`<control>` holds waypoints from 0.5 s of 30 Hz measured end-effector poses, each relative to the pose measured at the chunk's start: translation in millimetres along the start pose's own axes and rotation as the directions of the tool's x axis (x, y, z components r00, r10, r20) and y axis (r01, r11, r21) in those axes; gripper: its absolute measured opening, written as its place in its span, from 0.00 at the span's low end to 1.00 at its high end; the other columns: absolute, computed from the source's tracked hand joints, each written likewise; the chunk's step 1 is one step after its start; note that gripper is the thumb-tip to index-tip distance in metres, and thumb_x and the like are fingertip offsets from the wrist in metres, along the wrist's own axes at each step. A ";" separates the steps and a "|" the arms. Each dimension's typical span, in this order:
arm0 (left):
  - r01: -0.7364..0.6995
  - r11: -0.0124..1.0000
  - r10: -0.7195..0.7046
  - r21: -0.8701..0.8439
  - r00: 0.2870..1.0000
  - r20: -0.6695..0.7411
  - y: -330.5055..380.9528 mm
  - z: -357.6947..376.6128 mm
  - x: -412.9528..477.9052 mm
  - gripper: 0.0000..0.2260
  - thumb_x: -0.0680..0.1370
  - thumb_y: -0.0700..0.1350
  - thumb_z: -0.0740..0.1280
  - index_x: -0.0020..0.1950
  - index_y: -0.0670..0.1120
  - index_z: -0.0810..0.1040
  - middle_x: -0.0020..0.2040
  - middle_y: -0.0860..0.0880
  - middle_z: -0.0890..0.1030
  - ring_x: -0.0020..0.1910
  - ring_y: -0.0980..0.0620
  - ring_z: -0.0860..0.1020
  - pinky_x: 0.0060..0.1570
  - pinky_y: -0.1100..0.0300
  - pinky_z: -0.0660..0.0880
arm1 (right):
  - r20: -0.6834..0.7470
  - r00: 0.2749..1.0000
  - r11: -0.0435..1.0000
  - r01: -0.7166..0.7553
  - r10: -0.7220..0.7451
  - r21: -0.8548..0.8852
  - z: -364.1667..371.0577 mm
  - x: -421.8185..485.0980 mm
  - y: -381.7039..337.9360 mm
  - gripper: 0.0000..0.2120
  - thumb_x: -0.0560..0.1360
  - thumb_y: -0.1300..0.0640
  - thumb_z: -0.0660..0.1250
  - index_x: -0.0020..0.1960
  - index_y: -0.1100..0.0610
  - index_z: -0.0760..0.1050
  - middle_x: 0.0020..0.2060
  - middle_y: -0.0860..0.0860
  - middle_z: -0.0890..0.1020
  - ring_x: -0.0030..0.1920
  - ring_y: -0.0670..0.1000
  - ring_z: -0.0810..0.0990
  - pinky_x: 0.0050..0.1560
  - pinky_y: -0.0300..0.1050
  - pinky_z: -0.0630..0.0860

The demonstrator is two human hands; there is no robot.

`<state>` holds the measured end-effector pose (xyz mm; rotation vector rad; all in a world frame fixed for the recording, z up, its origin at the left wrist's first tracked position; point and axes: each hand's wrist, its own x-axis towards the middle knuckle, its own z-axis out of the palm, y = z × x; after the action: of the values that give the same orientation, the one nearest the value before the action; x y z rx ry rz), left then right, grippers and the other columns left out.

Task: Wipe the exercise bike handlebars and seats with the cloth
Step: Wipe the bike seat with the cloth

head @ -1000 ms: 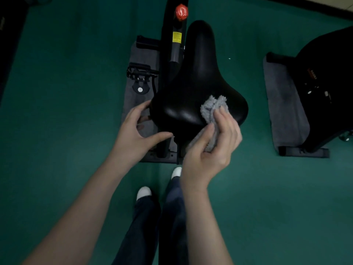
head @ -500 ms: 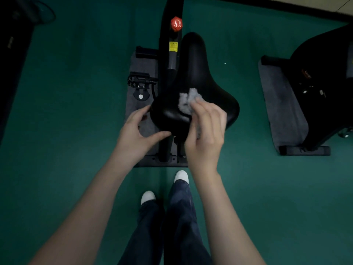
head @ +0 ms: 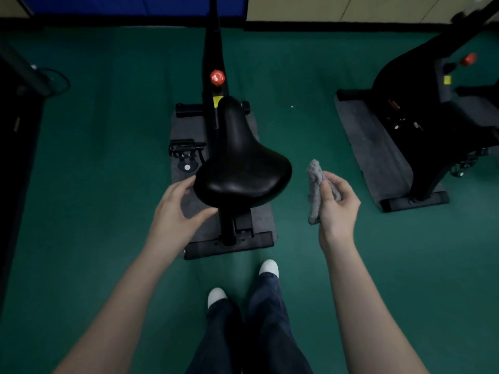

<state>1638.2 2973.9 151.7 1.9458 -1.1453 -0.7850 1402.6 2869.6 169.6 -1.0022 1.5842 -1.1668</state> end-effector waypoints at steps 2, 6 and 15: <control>-0.031 0.998 0.030 0.054 0.999 0.012 12.3 -2.9 -2.6 0.32 0.70 0.48 0.75 0.71 0.48 0.69 0.64 0.53 0.71 0.62 0.56 0.71 0.64 0.60 0.65 | 0.003 1.000 1.000 -0.003 0.003 0.006 -18.5 -7.1 -10.2 0.09 0.78 0.66 0.63 0.49 0.54 0.78 0.49 0.54 0.82 0.53 0.53 0.81 0.61 0.53 0.76; -0.080 0.984 0.072 0.156 0.996 0.057 39.3 0.2 -8.9 0.31 0.72 0.49 0.73 0.72 0.47 0.67 0.66 0.50 0.71 0.66 0.51 0.69 0.68 0.54 0.64 | -0.002 0.999 0.998 -0.048 0.048 0.035 -57.8 -19.7 -20.3 0.08 0.78 0.66 0.63 0.49 0.56 0.79 0.46 0.51 0.83 0.49 0.49 0.81 0.59 0.52 0.77; -0.280 0.885 0.174 0.372 0.940 0.294 118.6 73.7 -14.8 0.30 0.75 0.57 0.66 0.74 0.48 0.64 0.70 0.50 0.68 0.69 0.49 0.66 0.69 0.46 0.63 | -0.124 0.979 0.978 -0.139 0.159 0.153 -169.5 -6.0 -19.1 0.08 0.78 0.65 0.64 0.48 0.55 0.79 0.45 0.51 0.83 0.48 0.50 0.80 0.61 0.58 0.75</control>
<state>1520.4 2926.8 211.8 2.0237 -1.7821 -0.7200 1243.4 2911.5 214.6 -0.7106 1.6263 -1.2466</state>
